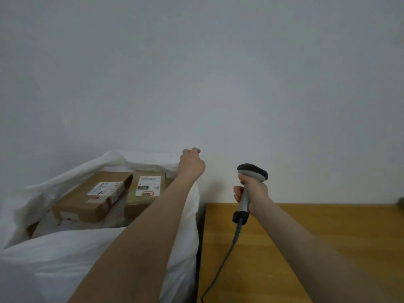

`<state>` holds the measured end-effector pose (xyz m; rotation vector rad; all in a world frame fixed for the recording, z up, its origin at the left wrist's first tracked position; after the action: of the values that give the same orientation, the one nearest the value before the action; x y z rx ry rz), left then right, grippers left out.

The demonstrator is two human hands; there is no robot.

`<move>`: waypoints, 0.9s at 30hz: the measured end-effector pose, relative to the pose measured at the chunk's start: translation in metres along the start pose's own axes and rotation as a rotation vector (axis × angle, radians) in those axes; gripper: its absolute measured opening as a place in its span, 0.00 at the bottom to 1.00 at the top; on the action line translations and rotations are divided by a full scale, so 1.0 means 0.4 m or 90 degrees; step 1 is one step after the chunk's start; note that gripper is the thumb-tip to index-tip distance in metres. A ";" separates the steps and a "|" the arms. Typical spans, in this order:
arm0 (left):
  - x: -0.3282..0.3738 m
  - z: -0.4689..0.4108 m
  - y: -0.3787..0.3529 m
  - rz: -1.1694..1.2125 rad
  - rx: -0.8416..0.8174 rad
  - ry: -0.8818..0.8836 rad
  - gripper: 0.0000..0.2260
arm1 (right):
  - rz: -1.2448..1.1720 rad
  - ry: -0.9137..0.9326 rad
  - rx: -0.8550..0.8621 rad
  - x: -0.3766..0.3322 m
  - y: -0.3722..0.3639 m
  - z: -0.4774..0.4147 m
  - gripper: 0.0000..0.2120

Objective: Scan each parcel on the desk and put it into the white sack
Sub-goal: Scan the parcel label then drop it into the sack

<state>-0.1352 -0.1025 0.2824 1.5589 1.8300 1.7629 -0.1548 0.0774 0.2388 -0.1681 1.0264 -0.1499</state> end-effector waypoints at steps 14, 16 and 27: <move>0.683 0.498 -0.549 -0.037 -0.341 -0.205 0.20 | -0.113 -0.058 0.232 -0.040 0.929 -0.090 0.05; 0.771 0.571 -0.608 -0.043 -0.369 -0.236 0.20 | -0.122 -0.069 0.280 -0.041 1.047 -0.087 0.04; 1.114 0.832 -0.882 -0.048 -0.502 -0.400 0.22 | -0.175 -0.125 0.503 -0.085 1.480 -0.101 0.08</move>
<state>-0.2877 0.5201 0.1312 1.4218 0.7522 1.4381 -0.1799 0.6598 0.1230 0.3922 0.6838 -0.7589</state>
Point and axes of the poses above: each hand's wrist, its own z-axis away from the middle knuckle, its own y-axis out of the back of the hand, x = y × z, the point moved 1 cm from there along -z, towards the middle knuckle, and after that the axes turned 11 degrees about x, right-handed, at the moved point
